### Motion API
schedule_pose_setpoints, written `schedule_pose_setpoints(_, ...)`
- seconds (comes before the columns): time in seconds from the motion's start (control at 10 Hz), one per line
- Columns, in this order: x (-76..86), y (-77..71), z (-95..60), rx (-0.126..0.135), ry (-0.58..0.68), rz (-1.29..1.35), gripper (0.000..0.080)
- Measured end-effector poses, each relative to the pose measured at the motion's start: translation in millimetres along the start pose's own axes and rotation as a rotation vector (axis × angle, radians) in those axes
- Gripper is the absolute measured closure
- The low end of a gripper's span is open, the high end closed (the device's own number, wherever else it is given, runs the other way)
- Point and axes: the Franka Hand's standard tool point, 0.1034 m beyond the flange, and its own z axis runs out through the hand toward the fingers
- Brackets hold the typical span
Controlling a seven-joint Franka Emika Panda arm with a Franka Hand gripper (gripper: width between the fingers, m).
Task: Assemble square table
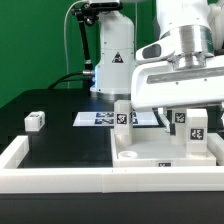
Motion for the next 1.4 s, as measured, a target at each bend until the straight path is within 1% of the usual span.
schedule_pose_setpoints(0.1, 4.8, -0.9, -5.4, 0.007, -0.013, -0.001, 0.0150)
schedule_pose_setpoints(0.3, 23.3, 0.3, -24.5, 0.023, -0.023, 0.005, 0.0150)
schedule_pose_setpoints(0.4, 29.0, 0.3, -30.7, 0.031, -0.036, 0.012, 0.0150)
schedule_pose_setpoints(0.7, 23.1, 0.1, -27.9, 0.034, -0.067, 0.012, 0.0150)
schedule_pose_setpoints(0.8, 17.9, -0.8, -24.5, 0.048, -0.157, 0.018, 0.0150)
schedule_pose_setpoints(0.9, 20.4, 3.2, -19.8, 0.058, -0.246, 0.031, 0.0150)
schedule_pose_setpoints(1.0, 24.7, 2.4, -19.5, 0.065, -0.321, 0.035, 0.0150)
schedule_pose_setpoints(1.1, 27.3, 2.0, -20.1, 0.065, -0.388, 0.023, 0.0150)
schedule_pose_setpoints(1.2, 26.3, 3.5, -20.4, 0.065, -0.480, 0.008, 0.0150)
schedule_pose_setpoints(1.3, 27.3, 3.4, -21.0, 0.071, -0.531, 0.012, 0.0150)
schedule_pose_setpoints(1.4, 30.1, 3.8, -19.3, 0.069, -0.515, 0.012, 0.0150)
